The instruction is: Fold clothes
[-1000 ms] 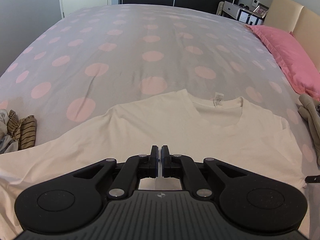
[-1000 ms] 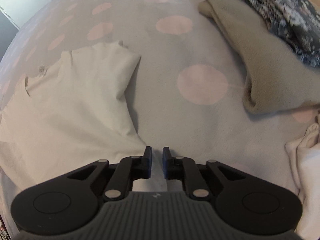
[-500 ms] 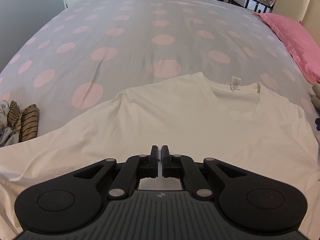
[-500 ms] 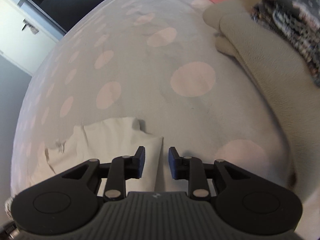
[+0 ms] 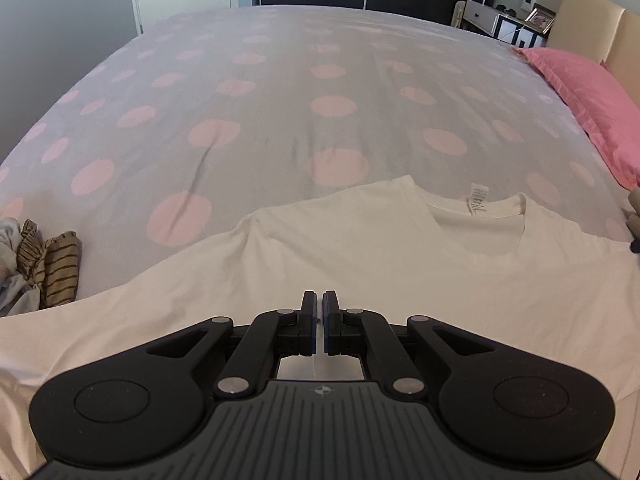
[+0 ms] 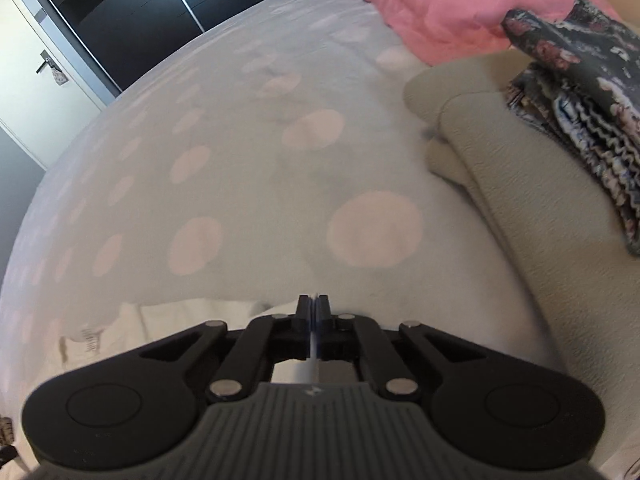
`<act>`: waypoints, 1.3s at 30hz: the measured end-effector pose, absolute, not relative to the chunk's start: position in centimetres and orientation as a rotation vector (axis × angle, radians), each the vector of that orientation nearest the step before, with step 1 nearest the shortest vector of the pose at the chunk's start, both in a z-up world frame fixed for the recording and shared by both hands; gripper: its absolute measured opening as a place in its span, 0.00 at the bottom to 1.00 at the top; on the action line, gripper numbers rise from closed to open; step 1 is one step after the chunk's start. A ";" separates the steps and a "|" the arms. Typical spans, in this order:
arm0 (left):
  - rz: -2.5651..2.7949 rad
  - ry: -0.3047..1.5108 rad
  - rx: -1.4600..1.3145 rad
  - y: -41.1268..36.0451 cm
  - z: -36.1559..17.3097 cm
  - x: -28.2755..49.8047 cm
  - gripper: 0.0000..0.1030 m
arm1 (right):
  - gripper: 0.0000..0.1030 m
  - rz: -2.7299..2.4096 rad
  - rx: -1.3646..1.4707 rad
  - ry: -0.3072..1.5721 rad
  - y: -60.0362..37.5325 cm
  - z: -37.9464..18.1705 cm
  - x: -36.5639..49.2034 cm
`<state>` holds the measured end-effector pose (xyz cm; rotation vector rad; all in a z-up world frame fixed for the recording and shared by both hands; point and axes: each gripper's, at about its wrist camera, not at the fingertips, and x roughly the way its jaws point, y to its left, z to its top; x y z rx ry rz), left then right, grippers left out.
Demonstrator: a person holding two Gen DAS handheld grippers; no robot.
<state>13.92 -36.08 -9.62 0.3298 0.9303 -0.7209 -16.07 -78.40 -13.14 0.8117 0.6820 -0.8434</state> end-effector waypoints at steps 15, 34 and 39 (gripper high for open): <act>-0.717 0.961 0.334 -35.7 -10.2 14.3 0.02 | 0.35 -0.654 0.998 0.795 -76.8 -14.5 -19.8; -0.731 0.957 0.332 -35.0 -9.2 13.6 0.39 | 0.03 -0.896 0.657 1.047 -73.4 -14.9 -20.1; -0.729 0.991 0.355 -34.0 -10.2 13.8 0.44 | 0.09 -0.893 0.735 1.008 -72.4 -13.1 -21.6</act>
